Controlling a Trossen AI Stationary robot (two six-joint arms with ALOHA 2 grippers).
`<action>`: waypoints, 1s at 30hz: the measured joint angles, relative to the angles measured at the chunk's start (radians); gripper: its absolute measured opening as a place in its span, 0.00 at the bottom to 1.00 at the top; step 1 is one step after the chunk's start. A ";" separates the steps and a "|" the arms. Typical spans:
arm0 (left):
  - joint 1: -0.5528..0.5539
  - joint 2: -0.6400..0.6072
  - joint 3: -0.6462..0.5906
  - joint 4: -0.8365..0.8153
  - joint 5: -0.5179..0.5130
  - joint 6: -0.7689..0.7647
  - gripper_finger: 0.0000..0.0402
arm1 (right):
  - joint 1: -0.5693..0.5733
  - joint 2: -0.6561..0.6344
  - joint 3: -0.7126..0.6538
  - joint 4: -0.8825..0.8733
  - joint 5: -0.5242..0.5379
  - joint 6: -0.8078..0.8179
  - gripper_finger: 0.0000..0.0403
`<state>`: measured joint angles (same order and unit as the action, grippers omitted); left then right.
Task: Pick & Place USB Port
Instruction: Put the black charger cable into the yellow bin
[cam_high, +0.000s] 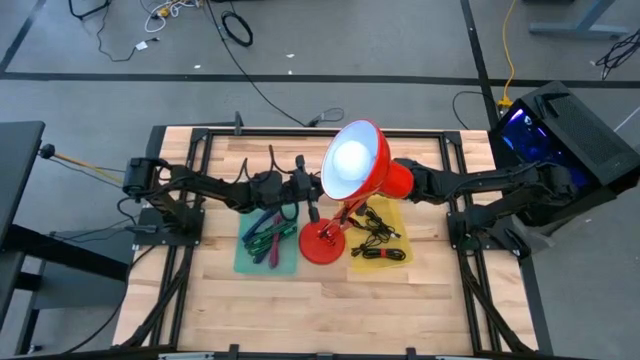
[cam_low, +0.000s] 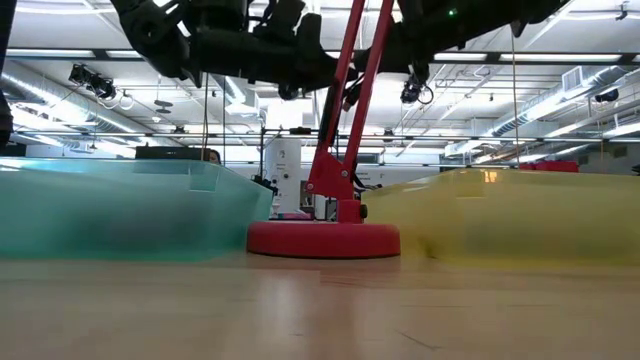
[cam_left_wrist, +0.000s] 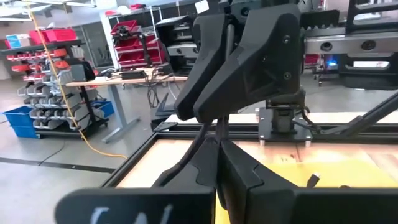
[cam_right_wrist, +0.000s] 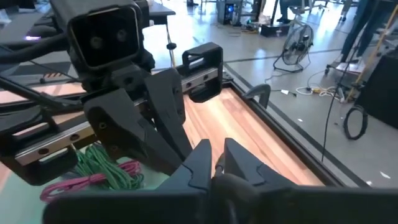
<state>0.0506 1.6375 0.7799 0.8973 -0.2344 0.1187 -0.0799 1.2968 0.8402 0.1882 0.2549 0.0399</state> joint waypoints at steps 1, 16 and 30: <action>0.002 0.000 0.000 -0.003 0.000 0.003 0.02 | -0.003 0.000 0.000 -0.004 -0.002 0.000 0.05; 0.019 -0.004 -0.001 -0.054 -0.097 0.055 0.15 | -0.013 -0.076 -0.001 -0.294 0.041 0.079 0.05; 0.019 -0.182 -0.002 -0.603 -0.217 0.076 0.15 | 0.147 -0.151 -0.001 -0.737 -0.058 0.452 0.05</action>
<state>0.0692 1.4555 0.7780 0.2938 -0.4518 0.1943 0.0672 1.1457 0.8391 -0.5491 0.1965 0.4923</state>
